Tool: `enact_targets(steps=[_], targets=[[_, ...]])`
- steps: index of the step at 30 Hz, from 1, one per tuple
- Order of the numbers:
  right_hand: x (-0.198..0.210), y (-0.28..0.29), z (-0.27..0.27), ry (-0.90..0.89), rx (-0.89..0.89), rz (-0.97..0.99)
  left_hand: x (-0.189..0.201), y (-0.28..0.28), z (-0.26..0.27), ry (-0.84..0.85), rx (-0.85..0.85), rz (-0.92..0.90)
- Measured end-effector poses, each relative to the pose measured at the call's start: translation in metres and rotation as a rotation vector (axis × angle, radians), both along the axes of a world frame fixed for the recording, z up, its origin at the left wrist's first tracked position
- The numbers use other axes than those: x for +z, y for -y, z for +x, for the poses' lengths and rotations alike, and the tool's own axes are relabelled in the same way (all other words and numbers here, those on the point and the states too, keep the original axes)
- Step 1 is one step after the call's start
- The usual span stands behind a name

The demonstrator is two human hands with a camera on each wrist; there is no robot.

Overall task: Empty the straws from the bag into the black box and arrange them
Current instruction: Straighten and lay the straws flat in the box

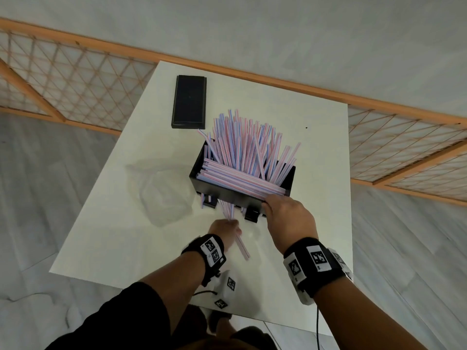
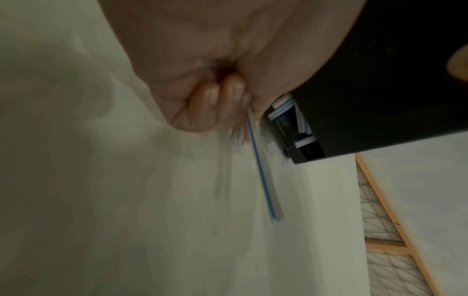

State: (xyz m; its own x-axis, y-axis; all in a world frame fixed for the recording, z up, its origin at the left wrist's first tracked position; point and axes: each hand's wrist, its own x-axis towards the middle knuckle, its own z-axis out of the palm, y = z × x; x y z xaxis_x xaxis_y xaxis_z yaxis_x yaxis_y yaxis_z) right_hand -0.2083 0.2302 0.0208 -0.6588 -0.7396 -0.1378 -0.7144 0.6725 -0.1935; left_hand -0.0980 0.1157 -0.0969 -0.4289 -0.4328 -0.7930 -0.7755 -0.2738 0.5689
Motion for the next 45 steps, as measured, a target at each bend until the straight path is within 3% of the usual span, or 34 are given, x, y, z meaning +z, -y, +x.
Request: enact_targets(steps=[5,7,11,13,18,22,26,29,33,36,40,45], targets=[[-0.002,0.001,-0.001,-0.021,-0.001,-0.013,0.008,-0.034,0.022,0.185,-0.140,0.232],[-0.004,0.001,-0.001,-0.024,0.000,-0.025,0.011,-0.046,0.036,0.217,-0.270,0.310],[-0.005,0.002,-0.002,0.014,-0.009,-0.051,0.023,-0.049,0.065,0.184,-0.712,0.233],[0.001,-0.002,0.000,0.066,-0.051,-0.135,0.035,-0.043,0.076,0.143,-0.811,0.181],[0.030,-0.040,0.011,0.223,-0.193,-0.234,0.073,-0.026,0.097,0.003,-0.758,0.132],[0.035,-0.074,0.024,0.478,-0.070,-0.186,0.104,-0.013,0.105,-0.115,-0.865,-0.016],[0.030,-0.071,0.041,0.816,0.031,-0.244,0.134,-0.008,0.086,-0.240,-0.807,-0.146],[0.040,-0.038,0.046,0.933,-0.050,-0.481,0.150,-0.012,0.056,-0.371,-0.788,-0.227],[0.070,0.008,0.033,0.751,-0.038,-0.643,0.166,-0.001,0.018,-0.547,-0.624,-0.378],[0.095,0.037,0.017,0.679,0.021,-0.759,0.177,0.028,0.003,-0.634,-0.470,-0.379],[0.124,0.071,-0.006,0.527,0.063,-0.869,0.179,0.078,0.005,-0.573,-0.303,-0.453],[0.095,0.103,-0.025,0.411,0.155,-0.576,0.159,0.131,0.014,-0.476,-0.199,-0.426]])
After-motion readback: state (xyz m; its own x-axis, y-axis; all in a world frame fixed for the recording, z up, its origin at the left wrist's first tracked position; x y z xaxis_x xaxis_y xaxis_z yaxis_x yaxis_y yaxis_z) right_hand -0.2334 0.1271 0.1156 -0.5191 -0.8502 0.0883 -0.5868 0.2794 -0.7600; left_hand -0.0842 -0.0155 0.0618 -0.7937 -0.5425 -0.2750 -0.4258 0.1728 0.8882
